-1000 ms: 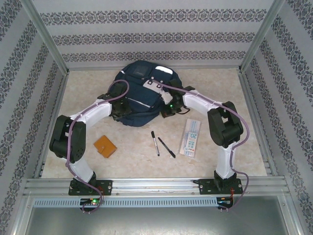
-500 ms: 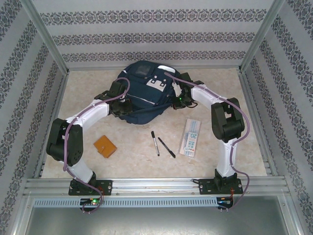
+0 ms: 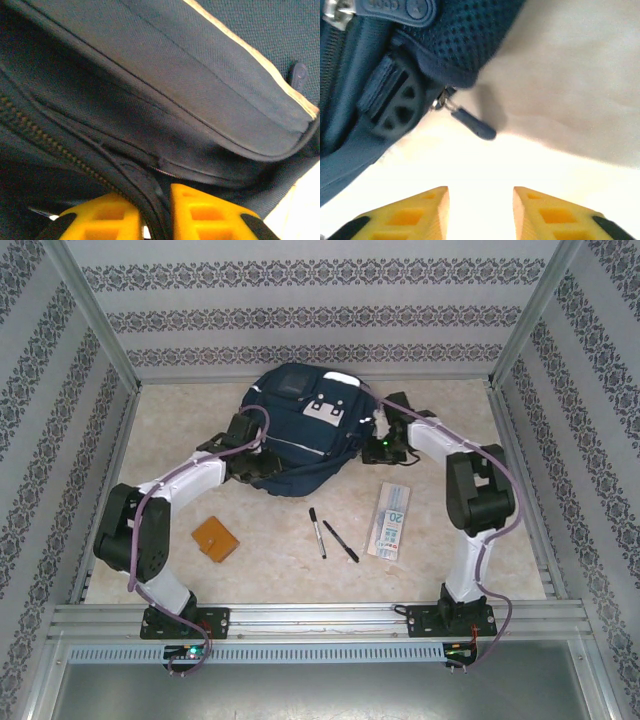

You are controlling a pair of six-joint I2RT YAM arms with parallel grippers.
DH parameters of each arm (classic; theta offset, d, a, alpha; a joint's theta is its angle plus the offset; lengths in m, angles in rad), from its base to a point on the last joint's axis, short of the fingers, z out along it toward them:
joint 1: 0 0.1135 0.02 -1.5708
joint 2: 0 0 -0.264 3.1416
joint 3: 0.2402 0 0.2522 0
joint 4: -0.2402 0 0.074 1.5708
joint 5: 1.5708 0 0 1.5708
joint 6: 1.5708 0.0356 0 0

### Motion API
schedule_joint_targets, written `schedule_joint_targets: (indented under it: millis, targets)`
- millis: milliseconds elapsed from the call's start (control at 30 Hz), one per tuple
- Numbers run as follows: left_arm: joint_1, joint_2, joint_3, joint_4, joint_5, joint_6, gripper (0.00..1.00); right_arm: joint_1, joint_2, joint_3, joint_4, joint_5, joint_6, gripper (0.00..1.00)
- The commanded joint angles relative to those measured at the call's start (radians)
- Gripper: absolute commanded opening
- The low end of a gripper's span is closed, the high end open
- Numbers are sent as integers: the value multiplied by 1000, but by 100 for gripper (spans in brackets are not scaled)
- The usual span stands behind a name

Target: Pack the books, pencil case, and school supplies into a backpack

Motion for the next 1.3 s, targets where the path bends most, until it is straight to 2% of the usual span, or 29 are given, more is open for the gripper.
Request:
schedule_joint_targets:
  millis: [0,167,300,400,500,567,667,800,1033,1133,1267]
  targets:
    - [-75,-13,-21,198,65,-130,22,-9,-128,-66,26,-57,80,42]
    - [-129,3,2,218,77,-173,32,-9,-245,-186,44,-88,133,46]
    - [-142,-39,33,166,124,-138,48,-9,-300,-225,23,-86,124,48]
    - [-142,-88,101,46,126,51,54,-15,-320,-227,19,-48,101,48]
    - [-142,-102,179,-80,73,320,60,-26,-316,-212,37,-39,97,49]
    - [-144,-73,231,-136,-4,475,64,-28,-304,-191,50,-26,101,49]
    - [-144,23,352,-213,-36,609,67,-27,-293,-158,75,-1,123,49]
    - [-181,170,508,-260,-59,615,70,-30,-307,-140,110,70,171,50]
    - [-289,400,719,-331,-266,497,78,-68,-382,-225,192,155,230,52]
    - [-299,497,800,-408,-392,397,81,-82,-421,-274,216,177,230,52]
    - [-307,629,893,-491,-447,333,82,-90,-471,-329,224,176,214,53]
